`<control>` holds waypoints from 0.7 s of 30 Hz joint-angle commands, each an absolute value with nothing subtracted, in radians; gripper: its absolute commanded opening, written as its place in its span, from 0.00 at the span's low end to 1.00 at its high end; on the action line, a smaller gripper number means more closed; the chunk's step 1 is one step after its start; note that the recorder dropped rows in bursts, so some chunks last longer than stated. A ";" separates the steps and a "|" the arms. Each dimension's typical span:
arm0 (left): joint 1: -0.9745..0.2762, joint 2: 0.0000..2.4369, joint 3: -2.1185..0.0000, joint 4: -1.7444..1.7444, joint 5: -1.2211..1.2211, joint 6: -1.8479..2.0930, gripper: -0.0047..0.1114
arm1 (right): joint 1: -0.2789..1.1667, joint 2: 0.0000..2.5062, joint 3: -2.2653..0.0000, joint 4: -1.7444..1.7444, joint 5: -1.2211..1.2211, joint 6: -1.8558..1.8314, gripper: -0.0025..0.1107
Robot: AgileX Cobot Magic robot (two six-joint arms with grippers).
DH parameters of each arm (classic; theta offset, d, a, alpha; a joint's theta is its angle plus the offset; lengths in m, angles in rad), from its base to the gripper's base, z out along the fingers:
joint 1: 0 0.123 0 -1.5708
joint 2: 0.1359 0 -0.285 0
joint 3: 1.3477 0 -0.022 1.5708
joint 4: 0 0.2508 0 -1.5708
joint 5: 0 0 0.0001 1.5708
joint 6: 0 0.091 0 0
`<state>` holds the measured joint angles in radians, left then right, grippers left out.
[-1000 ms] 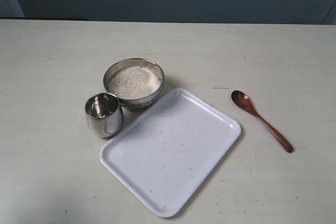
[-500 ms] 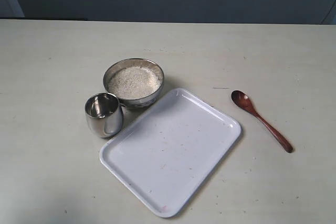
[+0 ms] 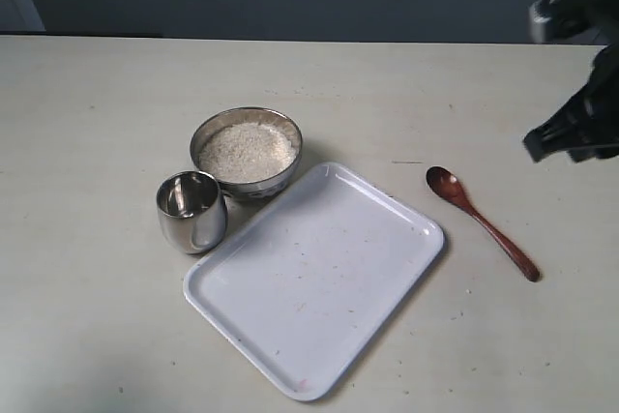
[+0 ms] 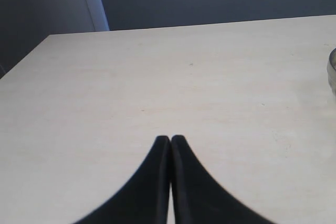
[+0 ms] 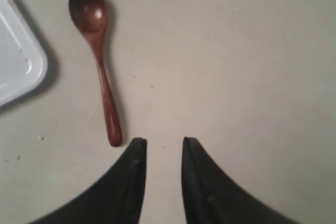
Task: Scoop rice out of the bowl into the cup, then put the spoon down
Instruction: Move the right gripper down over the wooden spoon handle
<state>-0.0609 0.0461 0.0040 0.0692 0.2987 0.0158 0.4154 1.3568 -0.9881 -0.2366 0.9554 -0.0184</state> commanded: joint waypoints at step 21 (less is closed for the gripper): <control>-0.063 0.047 0.000 0.070 0.287 0.009 0.04 | 0.431 1.776 -0.958 -0.201 0.769 -0.056 0.37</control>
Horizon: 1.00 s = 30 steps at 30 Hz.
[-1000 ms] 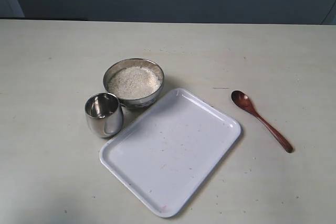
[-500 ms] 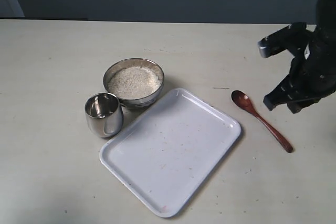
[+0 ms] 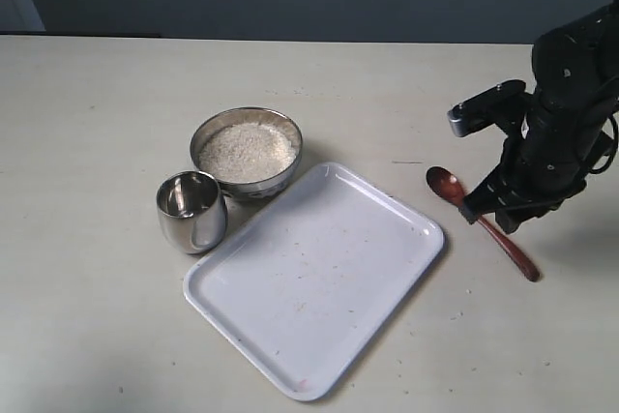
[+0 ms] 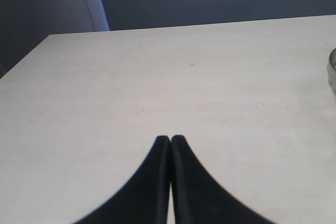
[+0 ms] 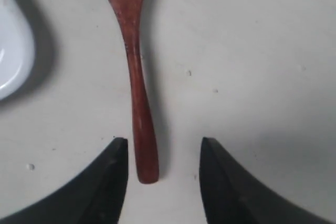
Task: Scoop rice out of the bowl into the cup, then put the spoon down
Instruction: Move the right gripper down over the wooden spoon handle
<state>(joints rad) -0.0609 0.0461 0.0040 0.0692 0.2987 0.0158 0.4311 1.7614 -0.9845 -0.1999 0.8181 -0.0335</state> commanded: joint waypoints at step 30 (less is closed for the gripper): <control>-0.063 0.047 0.000 0.070 0.287 0.009 0.04 | 0.431 1.902 -0.920 -0.205 0.695 -0.056 0.18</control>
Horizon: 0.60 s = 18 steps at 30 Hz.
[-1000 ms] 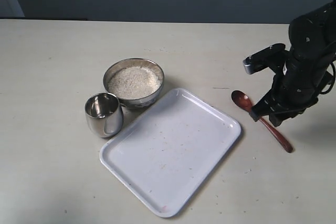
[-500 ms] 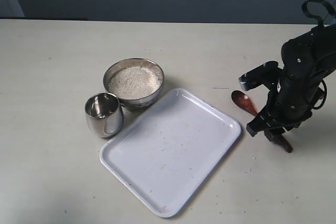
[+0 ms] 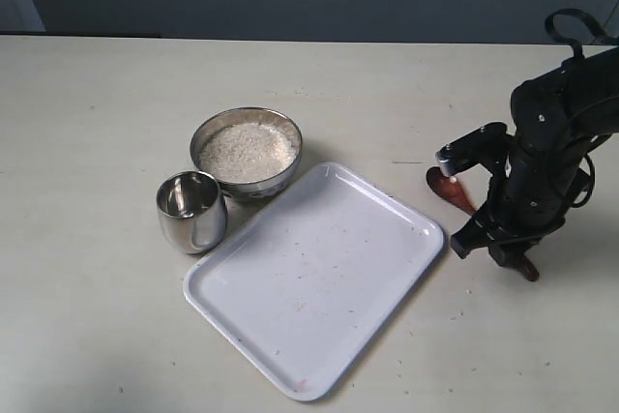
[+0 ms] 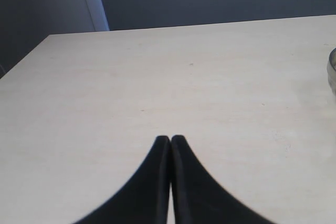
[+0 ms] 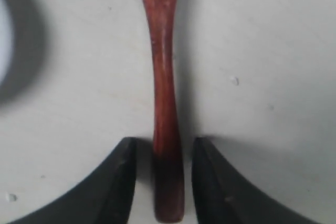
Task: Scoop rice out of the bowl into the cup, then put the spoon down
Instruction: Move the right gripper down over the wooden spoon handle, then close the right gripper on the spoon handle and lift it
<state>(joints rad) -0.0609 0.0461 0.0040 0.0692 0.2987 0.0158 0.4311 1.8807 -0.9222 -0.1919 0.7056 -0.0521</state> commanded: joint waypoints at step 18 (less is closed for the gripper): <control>-0.063 0.047 0.000 0.070 0.287 0.009 0.04 | 0.624 1.739 -1.192 -0.557 1.044 -0.062 0.02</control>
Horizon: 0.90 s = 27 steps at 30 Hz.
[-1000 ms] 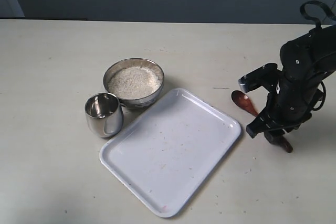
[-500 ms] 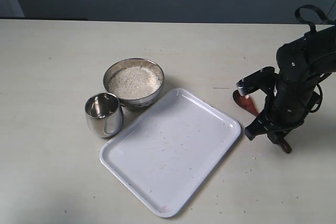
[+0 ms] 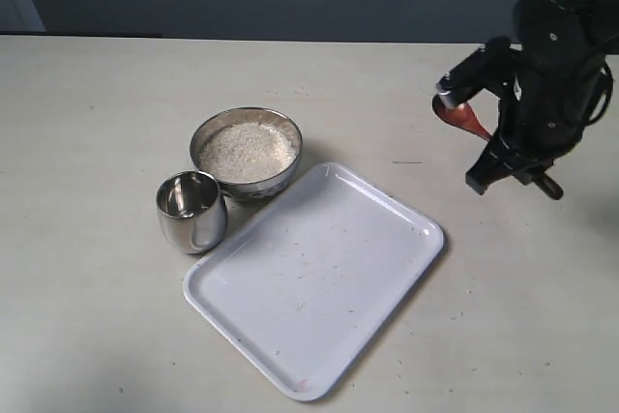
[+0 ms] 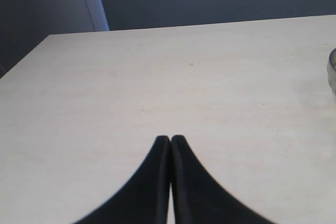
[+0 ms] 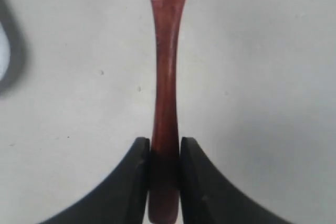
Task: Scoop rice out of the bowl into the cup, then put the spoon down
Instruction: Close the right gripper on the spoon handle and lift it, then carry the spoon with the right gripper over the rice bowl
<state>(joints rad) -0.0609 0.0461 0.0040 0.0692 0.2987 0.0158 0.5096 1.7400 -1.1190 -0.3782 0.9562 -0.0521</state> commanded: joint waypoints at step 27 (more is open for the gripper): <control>-0.063 0.047 0.000 0.070 0.287 0.009 0.04 | 1.019 2.051 -1.434 -1.086 1.123 -0.131 0.02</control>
<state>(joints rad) -0.0609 0.0461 0.0040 0.0692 0.2987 0.0158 1.0137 2.0403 -1.4272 -1.0178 1.1115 -0.1578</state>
